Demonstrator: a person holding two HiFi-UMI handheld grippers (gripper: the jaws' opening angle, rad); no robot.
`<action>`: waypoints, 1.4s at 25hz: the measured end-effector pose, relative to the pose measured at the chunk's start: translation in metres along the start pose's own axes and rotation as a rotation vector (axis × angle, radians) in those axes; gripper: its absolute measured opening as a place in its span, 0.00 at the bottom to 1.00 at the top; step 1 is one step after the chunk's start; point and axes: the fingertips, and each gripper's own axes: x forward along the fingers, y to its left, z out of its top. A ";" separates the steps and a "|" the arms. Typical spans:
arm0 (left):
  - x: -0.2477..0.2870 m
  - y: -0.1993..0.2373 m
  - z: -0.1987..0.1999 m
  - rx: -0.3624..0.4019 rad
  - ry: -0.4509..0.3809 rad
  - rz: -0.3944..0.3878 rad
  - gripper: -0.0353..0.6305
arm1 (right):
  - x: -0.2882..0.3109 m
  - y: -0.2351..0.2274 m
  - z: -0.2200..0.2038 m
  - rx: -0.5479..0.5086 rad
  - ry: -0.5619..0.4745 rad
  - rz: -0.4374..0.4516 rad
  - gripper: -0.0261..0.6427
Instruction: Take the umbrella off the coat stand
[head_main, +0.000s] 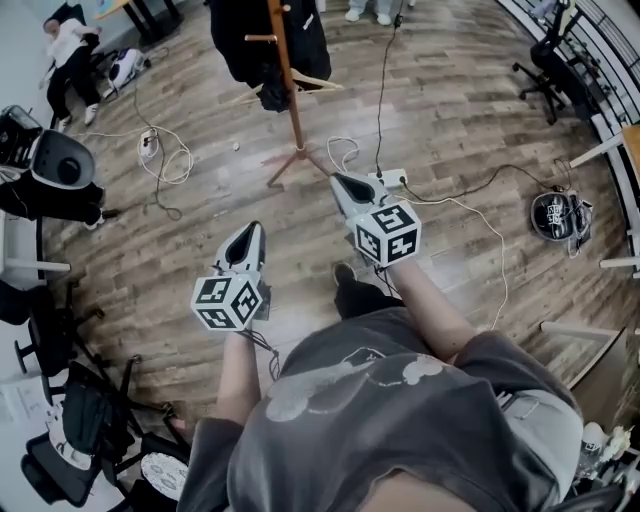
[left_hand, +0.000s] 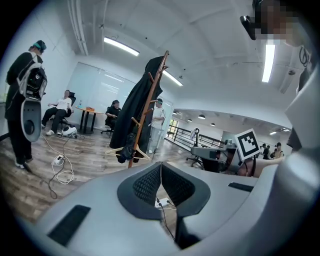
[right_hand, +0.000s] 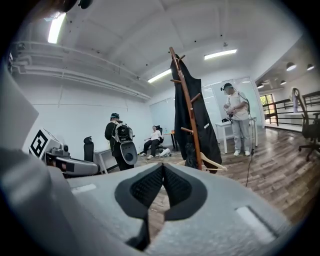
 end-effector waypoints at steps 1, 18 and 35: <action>0.008 0.003 0.003 -0.002 0.005 0.005 0.07 | 0.007 -0.007 0.002 0.003 0.003 0.004 0.04; 0.121 0.013 0.047 0.005 0.035 0.073 0.07 | 0.080 -0.114 0.031 0.062 0.016 0.059 0.04; 0.180 0.027 0.072 0.024 0.023 0.055 0.07 | 0.111 -0.148 0.033 0.080 0.036 0.071 0.04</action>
